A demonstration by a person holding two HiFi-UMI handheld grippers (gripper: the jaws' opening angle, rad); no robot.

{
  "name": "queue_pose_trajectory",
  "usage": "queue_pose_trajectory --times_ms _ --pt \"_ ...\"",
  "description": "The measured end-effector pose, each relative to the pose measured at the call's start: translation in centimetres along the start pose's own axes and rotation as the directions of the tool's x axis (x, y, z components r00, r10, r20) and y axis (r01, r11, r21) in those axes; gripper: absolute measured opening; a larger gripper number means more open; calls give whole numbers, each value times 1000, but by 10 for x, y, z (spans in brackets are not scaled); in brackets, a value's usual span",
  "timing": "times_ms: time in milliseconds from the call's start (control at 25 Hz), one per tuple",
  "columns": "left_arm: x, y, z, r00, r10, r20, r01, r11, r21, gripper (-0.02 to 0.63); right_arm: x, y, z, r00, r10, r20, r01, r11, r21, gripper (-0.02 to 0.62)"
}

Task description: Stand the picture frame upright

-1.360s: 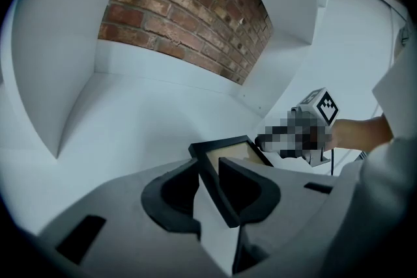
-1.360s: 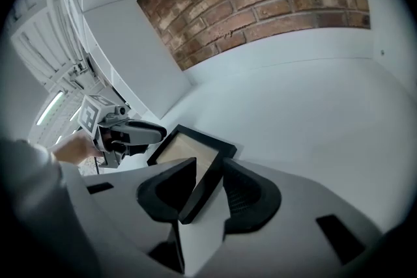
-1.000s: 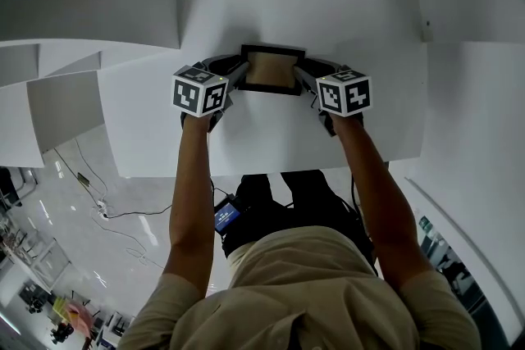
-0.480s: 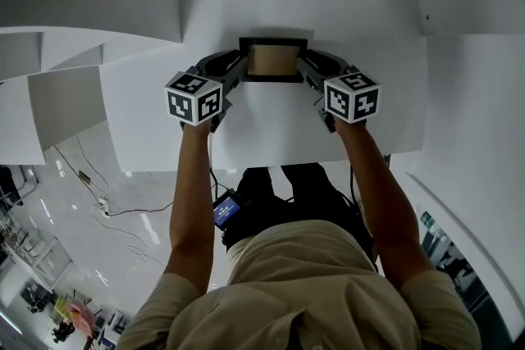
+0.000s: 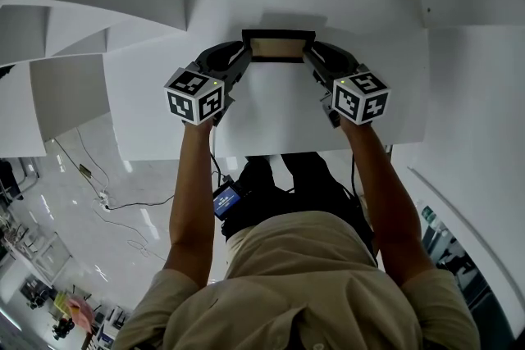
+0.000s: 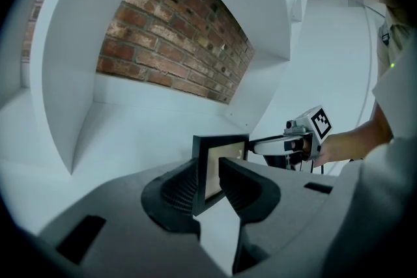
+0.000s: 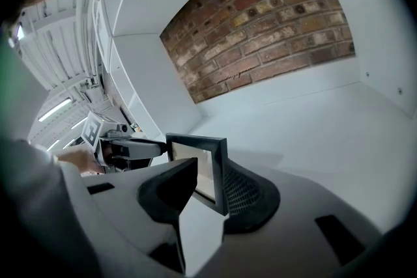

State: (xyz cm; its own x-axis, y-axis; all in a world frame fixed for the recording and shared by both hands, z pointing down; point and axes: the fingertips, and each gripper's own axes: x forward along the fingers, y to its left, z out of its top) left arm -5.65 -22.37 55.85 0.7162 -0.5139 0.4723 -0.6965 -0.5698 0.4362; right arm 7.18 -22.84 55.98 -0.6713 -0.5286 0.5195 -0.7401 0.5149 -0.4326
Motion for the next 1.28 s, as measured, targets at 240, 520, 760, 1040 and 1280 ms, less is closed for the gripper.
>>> queue_pose_trajectory --times_ms 240,520,760,1040,1280 --pt "-5 -9 -12 1000 2 -8 -2 1000 28 78 -9 6 -7 1000 -2 6 2 1000 -4 114" --pt "-12 -23 -23 1000 7 19 -8 999 46 78 -22 13 -13 999 0 36 1 1000 -20 114" --pt "-16 -39 -32 999 -12 33 9 995 95 77 -33 22 -24 999 18 38 -16 999 -50 110" --pt "-4 -67 -45 997 -59 -44 68 973 221 77 -27 43 -34 1000 30 5 -29 993 -111 84" --pt "-19 -1 -49 994 75 -75 -69 995 74 77 -15 6 -37 997 -39 -67 40 999 10 118"
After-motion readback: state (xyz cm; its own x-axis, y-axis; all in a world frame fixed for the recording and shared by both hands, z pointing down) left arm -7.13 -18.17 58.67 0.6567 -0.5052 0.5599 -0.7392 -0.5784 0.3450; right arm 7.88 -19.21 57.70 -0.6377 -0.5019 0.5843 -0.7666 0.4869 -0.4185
